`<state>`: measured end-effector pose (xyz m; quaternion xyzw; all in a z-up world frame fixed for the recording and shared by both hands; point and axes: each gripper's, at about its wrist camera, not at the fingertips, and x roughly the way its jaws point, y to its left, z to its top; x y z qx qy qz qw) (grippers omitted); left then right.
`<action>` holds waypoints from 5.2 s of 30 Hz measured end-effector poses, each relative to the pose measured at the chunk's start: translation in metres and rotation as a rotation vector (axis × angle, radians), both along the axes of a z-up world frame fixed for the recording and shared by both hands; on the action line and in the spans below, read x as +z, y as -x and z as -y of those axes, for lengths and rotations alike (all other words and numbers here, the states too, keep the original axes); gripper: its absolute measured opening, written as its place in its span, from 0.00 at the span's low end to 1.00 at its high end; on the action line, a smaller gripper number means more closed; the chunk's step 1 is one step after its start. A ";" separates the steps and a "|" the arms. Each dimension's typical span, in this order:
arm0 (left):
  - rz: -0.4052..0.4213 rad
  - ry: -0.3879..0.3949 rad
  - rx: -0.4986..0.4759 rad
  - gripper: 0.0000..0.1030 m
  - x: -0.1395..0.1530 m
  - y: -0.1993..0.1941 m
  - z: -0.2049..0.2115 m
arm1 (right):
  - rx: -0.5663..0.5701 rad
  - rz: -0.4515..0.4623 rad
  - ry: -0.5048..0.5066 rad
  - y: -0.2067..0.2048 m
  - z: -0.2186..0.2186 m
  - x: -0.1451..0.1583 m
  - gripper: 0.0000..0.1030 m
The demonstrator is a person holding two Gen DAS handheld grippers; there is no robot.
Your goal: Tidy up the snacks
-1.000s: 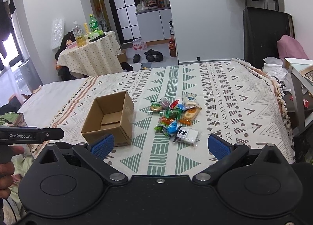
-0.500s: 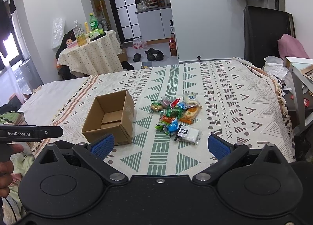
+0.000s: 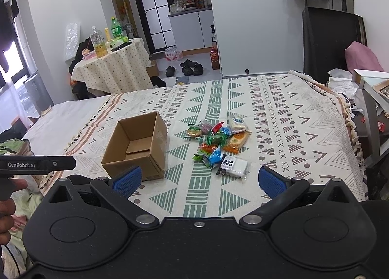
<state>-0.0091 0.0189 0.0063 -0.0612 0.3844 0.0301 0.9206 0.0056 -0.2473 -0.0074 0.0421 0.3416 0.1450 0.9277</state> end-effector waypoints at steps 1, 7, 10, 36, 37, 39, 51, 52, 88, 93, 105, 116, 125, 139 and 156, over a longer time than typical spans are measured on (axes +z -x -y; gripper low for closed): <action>-0.003 0.002 0.000 0.99 -0.001 -0.001 0.000 | -0.002 -0.001 0.000 -0.001 0.000 -0.001 1.00; -0.016 0.002 0.003 0.99 -0.007 -0.012 0.001 | 0.008 -0.009 0.003 -0.007 -0.001 -0.008 1.00; -0.022 0.003 0.003 0.99 -0.011 -0.019 0.003 | 0.011 -0.015 0.002 -0.012 -0.001 -0.012 1.00; -0.066 0.074 -0.031 0.97 -0.058 -0.104 0.040 | -0.001 -0.144 -0.087 -0.087 0.028 -0.060 1.00; -0.059 0.075 -0.027 0.97 -0.059 -0.107 0.042 | -0.001 -0.150 -0.090 -0.091 0.029 -0.062 1.00; -0.058 0.079 -0.024 0.97 -0.061 -0.113 0.045 | 0.002 -0.158 -0.094 -0.098 0.030 -0.066 1.00; -0.102 0.104 0.001 0.90 -0.088 -0.152 0.066 | -0.012 -0.222 -0.128 -0.135 0.035 -0.089 0.99; -0.107 0.105 0.001 0.89 -0.090 -0.155 0.068 | -0.017 -0.226 -0.131 -0.138 0.035 -0.091 0.99; -0.337 0.289 -0.024 0.39 -0.207 -0.263 0.121 | -0.160 -0.462 -0.297 -0.215 0.070 -0.186 0.68; -0.368 0.316 0.001 0.37 -0.223 -0.272 0.115 | -0.132 -0.498 -0.285 -0.220 0.064 -0.196 0.68; -0.368 0.388 0.080 0.32 -0.223 -0.267 0.089 | -0.088 -0.527 -0.198 -0.235 0.032 -0.215 0.68; -0.357 0.401 0.144 0.30 -0.215 -0.257 0.067 | -0.077 -0.467 -0.062 -0.241 -0.004 -0.219 0.82; -0.318 0.398 0.146 0.29 -0.194 -0.240 0.062 | -0.067 -0.408 -0.014 -0.230 -0.003 -0.211 0.51; -0.220 0.366 0.149 0.29 -0.147 -0.207 0.048 | -0.032 -0.287 -0.087 -0.207 -0.006 -0.171 0.49; -0.113 0.353 0.220 0.29 -0.103 -0.177 0.004 | 0.044 -0.118 -0.160 -0.190 -0.022 -0.123 0.49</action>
